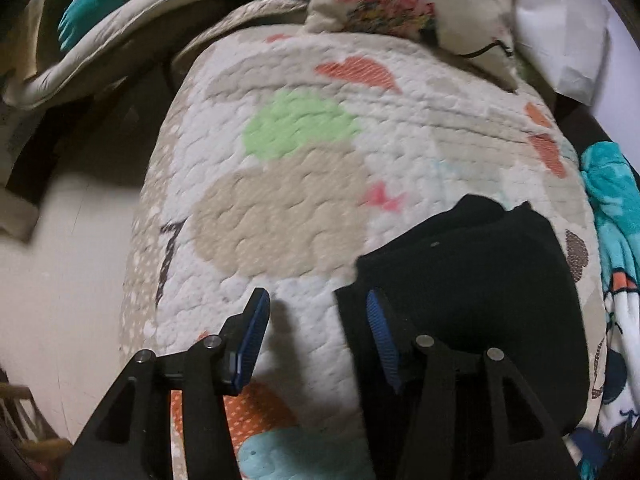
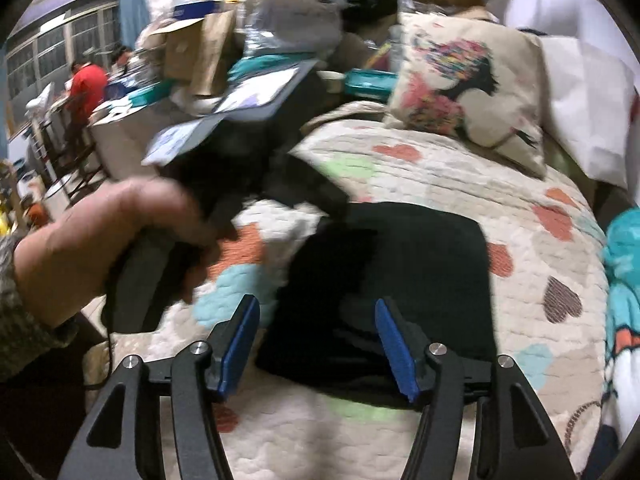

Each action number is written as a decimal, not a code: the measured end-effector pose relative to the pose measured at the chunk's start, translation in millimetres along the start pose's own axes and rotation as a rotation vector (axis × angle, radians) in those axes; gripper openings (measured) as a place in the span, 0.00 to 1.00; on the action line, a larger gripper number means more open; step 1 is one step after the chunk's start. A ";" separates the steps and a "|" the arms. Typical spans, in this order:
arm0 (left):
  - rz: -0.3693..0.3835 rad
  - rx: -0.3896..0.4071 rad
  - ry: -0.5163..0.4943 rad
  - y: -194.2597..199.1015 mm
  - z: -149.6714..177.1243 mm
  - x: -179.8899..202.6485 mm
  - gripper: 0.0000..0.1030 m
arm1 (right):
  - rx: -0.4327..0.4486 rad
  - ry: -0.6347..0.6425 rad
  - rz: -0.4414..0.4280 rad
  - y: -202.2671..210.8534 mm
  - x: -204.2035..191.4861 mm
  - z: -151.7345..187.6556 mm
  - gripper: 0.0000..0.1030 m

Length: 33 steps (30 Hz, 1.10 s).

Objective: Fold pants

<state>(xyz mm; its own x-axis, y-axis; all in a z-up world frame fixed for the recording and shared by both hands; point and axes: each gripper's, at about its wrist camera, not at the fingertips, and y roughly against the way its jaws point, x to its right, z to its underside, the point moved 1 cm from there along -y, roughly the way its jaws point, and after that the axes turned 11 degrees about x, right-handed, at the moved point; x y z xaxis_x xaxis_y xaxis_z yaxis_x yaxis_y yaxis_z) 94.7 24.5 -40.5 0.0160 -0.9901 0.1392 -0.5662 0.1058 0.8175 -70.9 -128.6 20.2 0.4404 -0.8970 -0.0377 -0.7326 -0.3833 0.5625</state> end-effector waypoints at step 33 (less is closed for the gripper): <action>-0.001 0.367 -0.007 118.4 46.5 29.9 0.61 | 0.016 -0.288 0.186 3.3 84.4 0.9 0.68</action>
<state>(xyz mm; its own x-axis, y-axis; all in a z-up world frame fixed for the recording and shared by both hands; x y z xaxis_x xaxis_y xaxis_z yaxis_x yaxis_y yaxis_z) -10.1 3.1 34.5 0.0111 -0.9910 0.1337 -0.8242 0.0666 0.5624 -36.6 -205.8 18.1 0.1358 -0.9762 -0.1692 -0.7958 -0.2092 0.5683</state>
